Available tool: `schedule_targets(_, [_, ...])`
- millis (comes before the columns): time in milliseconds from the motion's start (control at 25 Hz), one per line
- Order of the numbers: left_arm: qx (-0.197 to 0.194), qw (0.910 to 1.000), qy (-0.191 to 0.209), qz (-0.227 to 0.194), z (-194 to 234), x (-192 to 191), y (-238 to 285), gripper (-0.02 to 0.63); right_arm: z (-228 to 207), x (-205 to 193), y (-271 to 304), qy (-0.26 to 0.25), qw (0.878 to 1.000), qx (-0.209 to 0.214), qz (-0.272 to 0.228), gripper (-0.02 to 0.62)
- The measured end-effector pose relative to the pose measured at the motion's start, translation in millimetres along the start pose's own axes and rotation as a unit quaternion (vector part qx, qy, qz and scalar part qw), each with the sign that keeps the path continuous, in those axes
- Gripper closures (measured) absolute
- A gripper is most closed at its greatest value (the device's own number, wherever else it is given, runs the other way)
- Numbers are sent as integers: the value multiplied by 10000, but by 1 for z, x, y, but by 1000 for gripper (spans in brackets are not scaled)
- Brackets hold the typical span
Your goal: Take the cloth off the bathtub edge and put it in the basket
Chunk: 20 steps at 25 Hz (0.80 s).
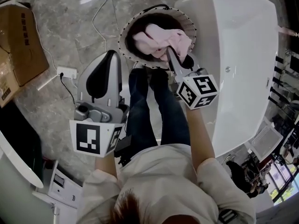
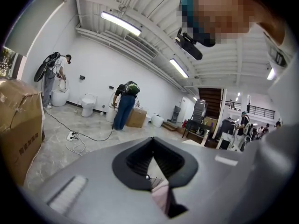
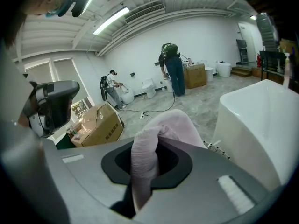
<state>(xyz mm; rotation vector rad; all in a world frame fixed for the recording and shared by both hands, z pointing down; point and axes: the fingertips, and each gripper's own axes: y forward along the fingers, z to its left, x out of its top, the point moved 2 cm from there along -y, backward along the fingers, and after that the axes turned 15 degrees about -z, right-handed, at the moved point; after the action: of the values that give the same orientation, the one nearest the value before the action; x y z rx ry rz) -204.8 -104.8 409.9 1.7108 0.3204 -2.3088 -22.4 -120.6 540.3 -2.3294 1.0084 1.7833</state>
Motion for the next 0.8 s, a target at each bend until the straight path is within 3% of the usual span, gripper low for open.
schedule_targets(640, [-166,9986,-343,364,8,-93,16,558,-34,-59,34,115,9999,-100,-22,558])
schedule_targets(800, [-239,9958,-668,573,-6,-111,20,558,-44,-76,46,165,9997,-150,36,558])
